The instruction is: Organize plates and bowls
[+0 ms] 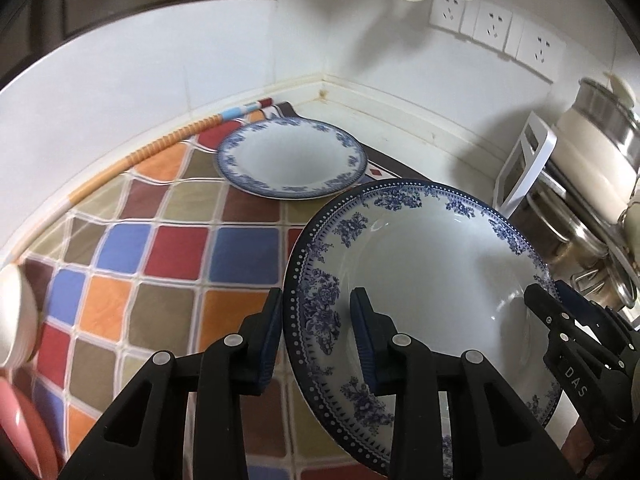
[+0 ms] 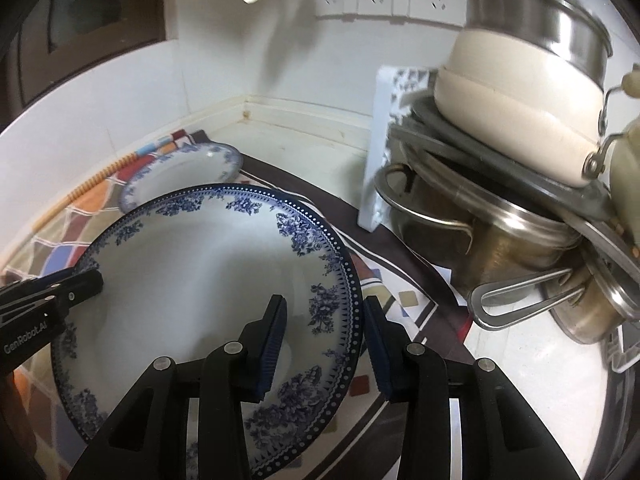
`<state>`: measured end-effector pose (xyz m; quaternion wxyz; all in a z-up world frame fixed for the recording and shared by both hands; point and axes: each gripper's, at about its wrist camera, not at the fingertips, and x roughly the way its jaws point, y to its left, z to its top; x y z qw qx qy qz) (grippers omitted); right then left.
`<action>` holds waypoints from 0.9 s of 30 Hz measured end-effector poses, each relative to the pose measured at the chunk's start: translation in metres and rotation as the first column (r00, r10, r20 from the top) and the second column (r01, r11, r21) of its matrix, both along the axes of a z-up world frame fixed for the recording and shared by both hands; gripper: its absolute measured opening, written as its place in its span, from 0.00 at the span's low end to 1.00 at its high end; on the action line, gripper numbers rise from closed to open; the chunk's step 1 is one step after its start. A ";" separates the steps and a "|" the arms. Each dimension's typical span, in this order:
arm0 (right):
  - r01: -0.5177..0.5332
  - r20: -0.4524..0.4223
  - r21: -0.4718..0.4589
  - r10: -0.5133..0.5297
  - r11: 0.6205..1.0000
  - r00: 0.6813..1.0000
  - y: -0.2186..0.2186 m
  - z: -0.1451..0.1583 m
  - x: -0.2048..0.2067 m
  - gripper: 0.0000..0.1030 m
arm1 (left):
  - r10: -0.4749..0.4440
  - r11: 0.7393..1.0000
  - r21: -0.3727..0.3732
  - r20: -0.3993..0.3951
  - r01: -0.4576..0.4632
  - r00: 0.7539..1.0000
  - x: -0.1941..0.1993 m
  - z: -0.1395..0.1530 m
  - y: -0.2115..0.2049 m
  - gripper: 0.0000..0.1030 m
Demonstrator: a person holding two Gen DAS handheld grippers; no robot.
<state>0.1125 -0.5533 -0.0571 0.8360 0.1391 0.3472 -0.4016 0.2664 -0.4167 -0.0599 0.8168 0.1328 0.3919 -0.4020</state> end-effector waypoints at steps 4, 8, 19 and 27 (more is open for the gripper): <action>-0.041 0.016 -0.013 0.041 0.999 0.999 0.015 0.012 -0.001 0.39 | 0.039 0.999 -0.016 0.014 -0.039 0.999 -0.006 0.010 0.025 0.33; -0.082 0.027 -0.027 0.083 0.996 0.996 0.032 0.021 -0.002 0.39 | 0.084 0.996 -0.034 0.028 -0.083 0.996 -0.011 0.021 0.053 0.33; -0.201 0.060 -0.074 0.205 0.977 0.977 0.090 0.045 0.000 0.39 | 0.207 0.976 -0.078 0.061 -0.203 0.976 -0.022 0.042 0.131 0.33; -0.298 0.079 -0.098 0.306 0.949 0.949 0.138 0.058 0.009 0.39 | 0.308 0.949 -0.095 0.076 -0.300 0.948 -0.030 0.050 0.194 0.33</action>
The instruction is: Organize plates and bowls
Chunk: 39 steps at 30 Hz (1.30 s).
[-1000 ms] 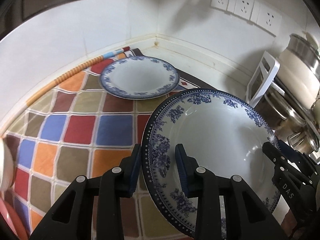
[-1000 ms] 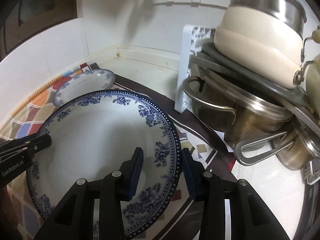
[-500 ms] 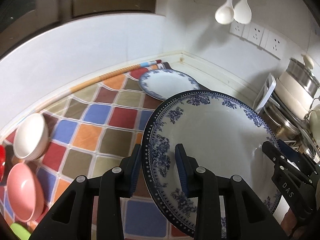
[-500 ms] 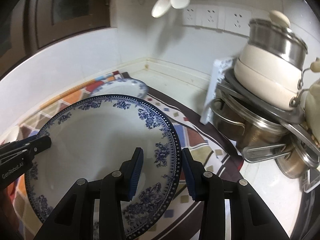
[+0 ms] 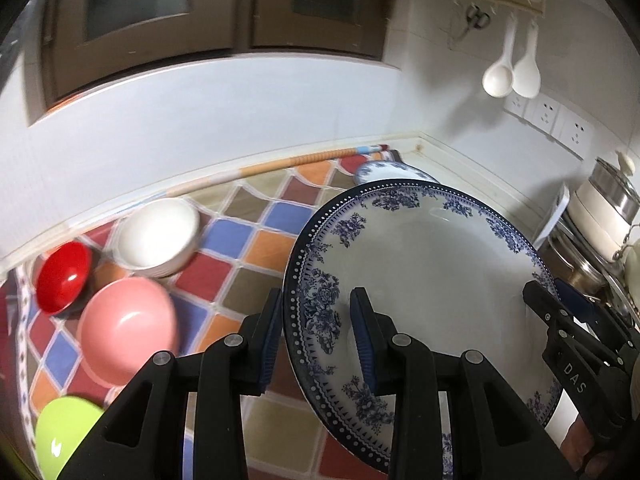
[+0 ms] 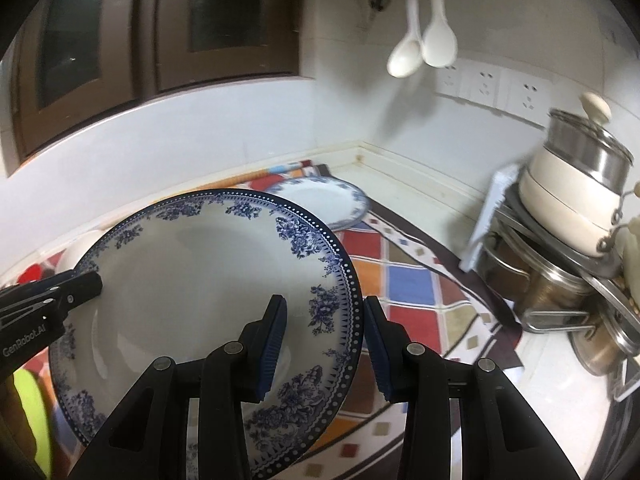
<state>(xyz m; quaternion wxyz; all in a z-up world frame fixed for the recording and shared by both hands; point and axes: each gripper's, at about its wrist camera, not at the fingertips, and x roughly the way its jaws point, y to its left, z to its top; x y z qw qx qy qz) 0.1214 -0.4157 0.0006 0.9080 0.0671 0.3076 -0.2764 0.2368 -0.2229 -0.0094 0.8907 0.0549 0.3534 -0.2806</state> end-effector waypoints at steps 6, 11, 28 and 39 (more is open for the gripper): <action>-0.078 0.015 -0.006 0.078 0.997 0.997 0.038 0.006 0.005 0.39 | 0.070 0.998 -0.007 0.012 -0.070 0.997 -0.007 0.006 0.044 0.33; -0.134 0.024 -0.014 0.134 0.991 0.991 0.068 0.010 0.008 0.39 | 0.121 0.993 -0.014 0.017 -0.121 0.993 -0.015 0.009 0.082 0.33; -0.312 0.021 -0.023 0.312 0.950 0.950 0.177 0.012 0.015 0.39 | 0.303 0.953 -0.014 0.011 -0.303 0.953 -0.039 0.006 0.207 0.33; -0.454 0.006 -0.004 0.454 0.891 0.891 0.252 0.003 0.025 0.39 | 0.445 0.895 0.013 -0.015 -0.445 0.895 -0.054 -0.010 0.285 0.33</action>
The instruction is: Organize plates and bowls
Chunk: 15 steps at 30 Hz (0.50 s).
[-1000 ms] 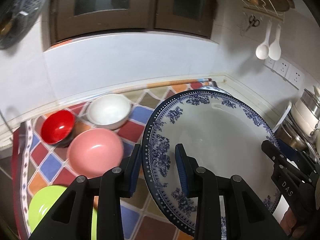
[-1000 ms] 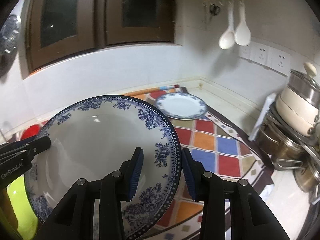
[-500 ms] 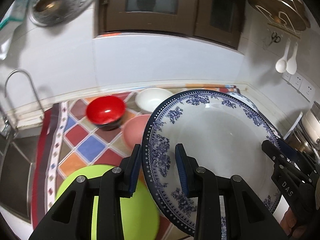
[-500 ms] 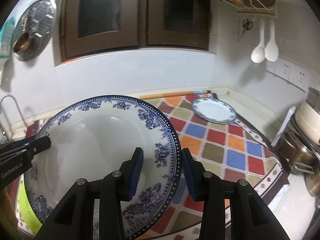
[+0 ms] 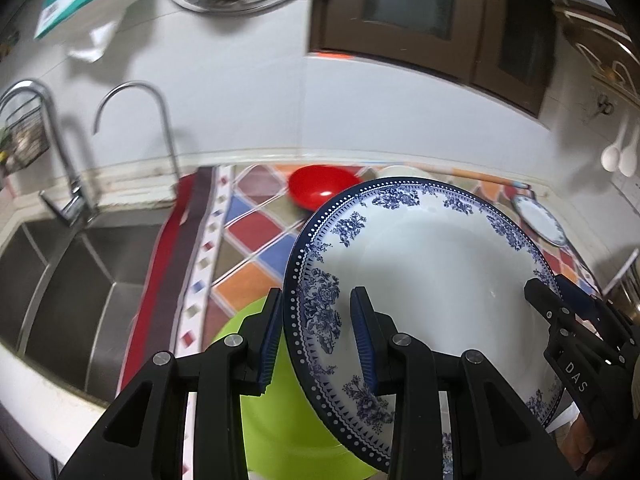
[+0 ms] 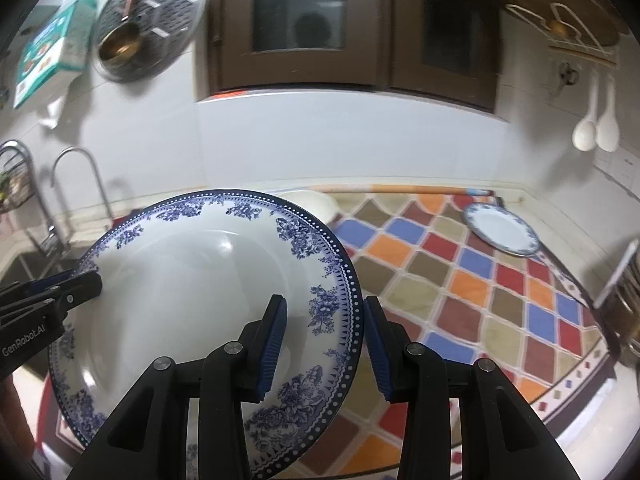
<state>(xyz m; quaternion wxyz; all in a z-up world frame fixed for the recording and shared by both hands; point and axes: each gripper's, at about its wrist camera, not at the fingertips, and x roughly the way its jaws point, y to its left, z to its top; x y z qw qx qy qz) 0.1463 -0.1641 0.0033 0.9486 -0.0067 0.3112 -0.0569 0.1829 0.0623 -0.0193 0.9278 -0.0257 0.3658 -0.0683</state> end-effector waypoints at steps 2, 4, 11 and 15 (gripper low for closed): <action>-0.029 -0.009 0.000 0.029 1.000 1.000 0.013 -0.004 0.003 0.39 | 0.028 1.000 0.002 -0.013 -0.028 1.000 -0.002 -0.004 0.014 0.33; -0.055 -0.019 0.001 0.055 0.998 0.998 0.025 -0.007 0.005 0.39 | 0.048 0.999 0.005 -0.024 -0.048 0.999 -0.005 -0.008 0.025 0.33; -0.134 -0.067 0.001 0.133 0.991 0.989 0.060 -0.023 0.011 0.39 | 0.110 0.994 0.007 -0.077 -0.110 0.991 -0.012 -0.025 0.055 0.33; -0.163 -0.095 0.004 0.163 0.987 0.982 0.073 -0.032 0.014 0.39 | 0.131 0.991 0.009 -0.112 -0.131 0.985 -0.012 -0.037 0.063 0.33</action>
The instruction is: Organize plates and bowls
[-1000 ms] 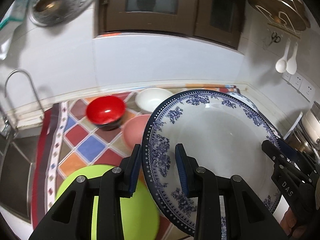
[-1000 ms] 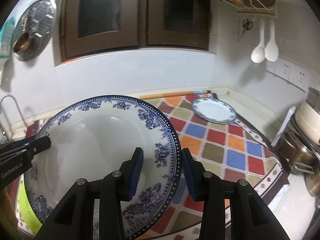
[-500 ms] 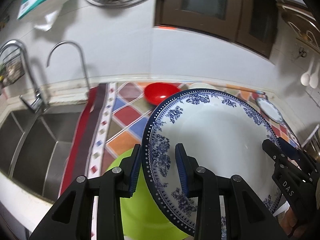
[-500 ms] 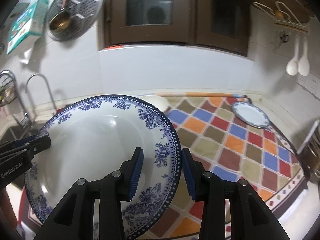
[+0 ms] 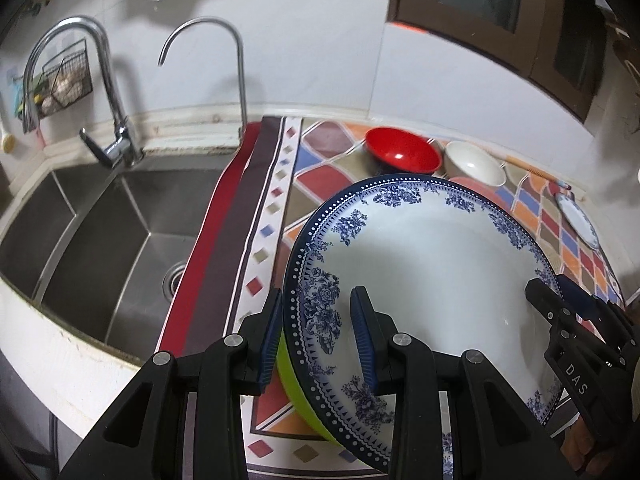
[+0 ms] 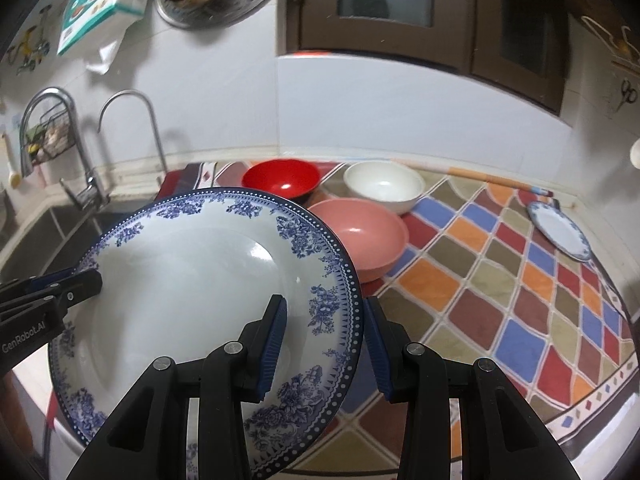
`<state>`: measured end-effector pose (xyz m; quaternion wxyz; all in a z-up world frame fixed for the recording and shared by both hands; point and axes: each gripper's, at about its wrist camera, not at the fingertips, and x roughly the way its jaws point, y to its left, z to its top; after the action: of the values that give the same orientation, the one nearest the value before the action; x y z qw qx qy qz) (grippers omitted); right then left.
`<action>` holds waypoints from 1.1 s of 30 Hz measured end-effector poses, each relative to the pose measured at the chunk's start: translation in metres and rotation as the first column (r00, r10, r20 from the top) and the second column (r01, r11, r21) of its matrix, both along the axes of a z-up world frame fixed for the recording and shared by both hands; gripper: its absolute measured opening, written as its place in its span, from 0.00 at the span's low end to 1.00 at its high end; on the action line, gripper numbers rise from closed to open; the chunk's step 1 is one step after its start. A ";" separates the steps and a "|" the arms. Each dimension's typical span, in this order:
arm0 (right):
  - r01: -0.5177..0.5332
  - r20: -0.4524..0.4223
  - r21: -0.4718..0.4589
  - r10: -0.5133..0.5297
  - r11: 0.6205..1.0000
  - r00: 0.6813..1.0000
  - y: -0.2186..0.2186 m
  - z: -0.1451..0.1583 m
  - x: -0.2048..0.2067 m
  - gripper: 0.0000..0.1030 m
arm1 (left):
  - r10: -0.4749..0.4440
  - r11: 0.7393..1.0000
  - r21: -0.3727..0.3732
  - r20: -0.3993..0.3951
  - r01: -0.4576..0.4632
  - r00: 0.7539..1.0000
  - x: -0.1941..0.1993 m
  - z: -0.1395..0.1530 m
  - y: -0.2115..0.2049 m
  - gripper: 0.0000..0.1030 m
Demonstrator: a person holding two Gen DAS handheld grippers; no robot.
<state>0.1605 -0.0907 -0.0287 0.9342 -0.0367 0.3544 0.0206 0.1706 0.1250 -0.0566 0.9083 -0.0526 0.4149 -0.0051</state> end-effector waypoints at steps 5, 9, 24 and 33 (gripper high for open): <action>-0.024 -0.049 -0.005 0.023 1.000 0.999 0.011 -0.014 0.005 0.39 | 0.012 1.000 0.001 -0.046 -0.012 0.999 0.005 -0.017 0.004 0.33; -0.033 -0.094 -0.007 0.032 0.999 0.995 0.014 -0.028 0.011 0.39 | 0.017 1.000 -0.001 -0.083 -0.018 0.996 0.013 -0.033 0.006 0.33; -0.047 -0.200 -0.032 0.040 0.998 0.979 0.021 -0.069 0.030 0.39 | 0.020 1.000 -0.001 -0.180 -0.020 0.983 0.027 -0.067 0.006 0.33; -0.046 -0.234 -0.035 0.037 0.998 0.972 0.019 -0.079 0.034 0.39 | 0.015 1.000 -0.004 -0.209 -0.017 0.978 0.029 -0.075 0.006 0.32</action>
<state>0.1940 -0.0716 -0.1073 0.8846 -0.0601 0.4609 0.0372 0.1999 0.1306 -0.1315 0.8597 -0.0589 0.5073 0.0065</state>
